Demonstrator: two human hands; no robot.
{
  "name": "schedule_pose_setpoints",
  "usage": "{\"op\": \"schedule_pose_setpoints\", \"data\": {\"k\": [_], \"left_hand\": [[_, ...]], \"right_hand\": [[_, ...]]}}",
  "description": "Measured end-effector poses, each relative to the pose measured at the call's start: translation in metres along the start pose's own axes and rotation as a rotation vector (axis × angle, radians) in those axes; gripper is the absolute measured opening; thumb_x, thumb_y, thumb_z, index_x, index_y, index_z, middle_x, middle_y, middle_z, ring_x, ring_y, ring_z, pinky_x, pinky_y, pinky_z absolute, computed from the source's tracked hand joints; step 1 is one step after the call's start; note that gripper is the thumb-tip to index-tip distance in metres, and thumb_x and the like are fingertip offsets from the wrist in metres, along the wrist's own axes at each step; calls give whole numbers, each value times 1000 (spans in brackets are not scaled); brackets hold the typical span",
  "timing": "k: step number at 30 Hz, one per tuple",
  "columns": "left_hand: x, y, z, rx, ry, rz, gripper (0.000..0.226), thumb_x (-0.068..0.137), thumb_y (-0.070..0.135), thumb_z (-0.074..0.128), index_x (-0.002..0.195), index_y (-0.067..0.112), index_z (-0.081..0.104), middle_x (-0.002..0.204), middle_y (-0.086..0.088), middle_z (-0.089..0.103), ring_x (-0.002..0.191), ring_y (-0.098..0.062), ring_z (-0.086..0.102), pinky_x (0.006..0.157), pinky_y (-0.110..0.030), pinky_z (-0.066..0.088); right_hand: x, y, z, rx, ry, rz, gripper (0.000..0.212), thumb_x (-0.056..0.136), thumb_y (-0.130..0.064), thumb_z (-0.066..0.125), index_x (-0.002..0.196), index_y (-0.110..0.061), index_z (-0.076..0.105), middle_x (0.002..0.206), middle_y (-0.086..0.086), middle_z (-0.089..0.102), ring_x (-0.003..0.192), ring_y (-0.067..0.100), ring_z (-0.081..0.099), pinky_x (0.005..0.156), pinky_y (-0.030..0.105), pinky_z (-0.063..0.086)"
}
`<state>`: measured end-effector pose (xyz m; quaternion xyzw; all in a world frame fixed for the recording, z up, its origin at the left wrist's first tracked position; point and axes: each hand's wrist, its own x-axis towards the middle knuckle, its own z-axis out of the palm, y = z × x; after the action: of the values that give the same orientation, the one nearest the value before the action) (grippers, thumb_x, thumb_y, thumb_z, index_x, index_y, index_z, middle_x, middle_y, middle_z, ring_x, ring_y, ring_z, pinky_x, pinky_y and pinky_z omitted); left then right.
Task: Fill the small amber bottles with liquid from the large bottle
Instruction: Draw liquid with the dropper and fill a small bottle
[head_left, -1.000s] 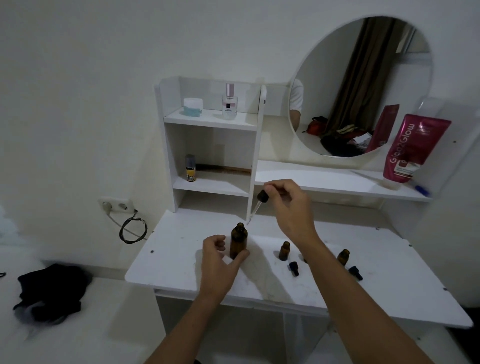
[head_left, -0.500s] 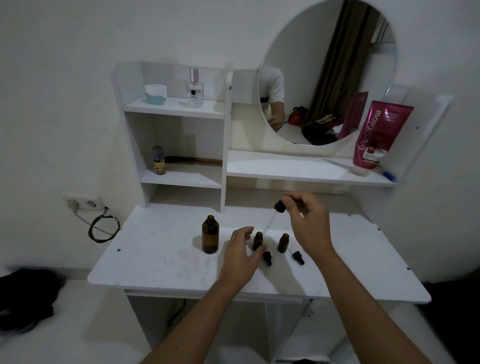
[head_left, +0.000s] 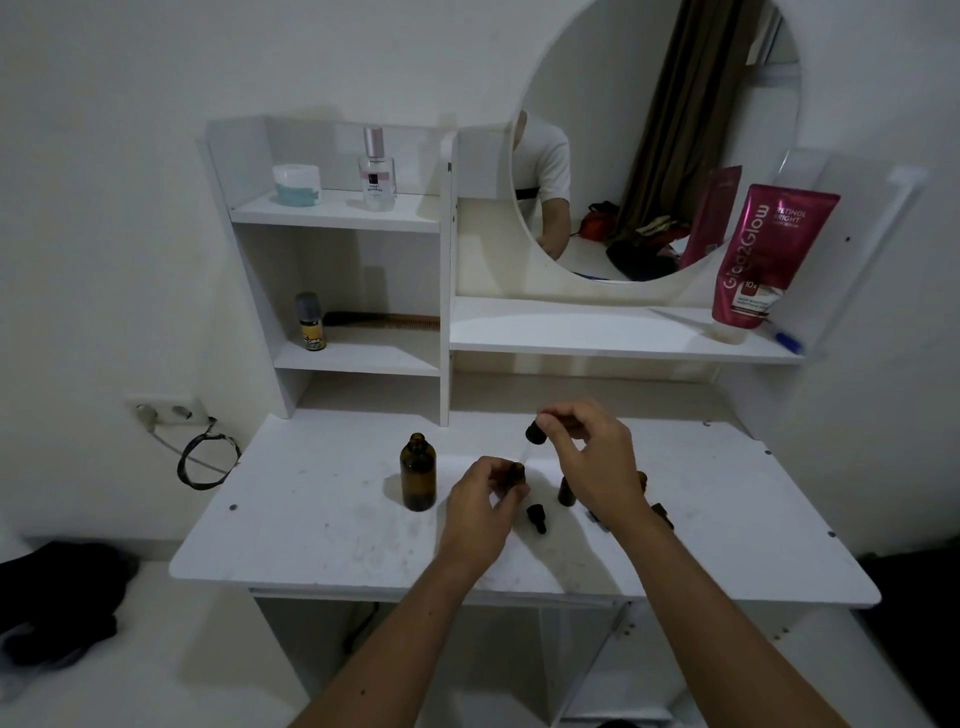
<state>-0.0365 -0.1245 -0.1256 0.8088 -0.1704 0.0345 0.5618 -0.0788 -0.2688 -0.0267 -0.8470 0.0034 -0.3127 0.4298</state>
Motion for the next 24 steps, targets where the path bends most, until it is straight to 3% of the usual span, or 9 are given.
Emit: {"op": "schedule_pose_setpoints", "data": {"k": [6, 12, 20, 24], "left_hand": [[0, -1, 1, 1, -12, -2, 20, 95, 22, 69, 115, 26, 66, 108, 17, 70, 101, -3, 66, 93, -16, 54], [1, -1, 1, 17, -14, 2, 19, 96, 23, 69, 114, 28, 65, 108, 18, 69, 101, 0, 65, 91, -12, 50], [2, -2, 0, -8, -17, -6, 19, 95, 24, 70, 113, 28, 65, 109, 18, 70, 101, 0, 66, 93, -16, 53], [1, -4, 1, -12, -22, -9, 19, 95, 26, 69, 113, 29, 64, 109, 18, 70, 102, -1, 66, 95, -20, 54]], "right_hand": [[-8, 9, 17, -3, -59, -22, 8, 96, -11, 69, 99, -14, 76, 93, -8, 72, 85, 4, 71, 79, 11, 52], [-4, 5, 19, -41, -9, -59, 15, 93, -4, 70, 81, -13, 73, 80, -7, 71, 76, 8, 71, 74, 12, 51], [-4, 9, 21, -81, -21, -40, 9, 94, -11, 71, 101, -13, 76, 95, -11, 70, 87, -6, 67, 79, 4, 48], [-4, 7, 23, -103, -12, -39, 12, 93, -5, 69, 88, -14, 75, 86, -9, 71, 82, 4, 69, 77, 9, 50]]}}
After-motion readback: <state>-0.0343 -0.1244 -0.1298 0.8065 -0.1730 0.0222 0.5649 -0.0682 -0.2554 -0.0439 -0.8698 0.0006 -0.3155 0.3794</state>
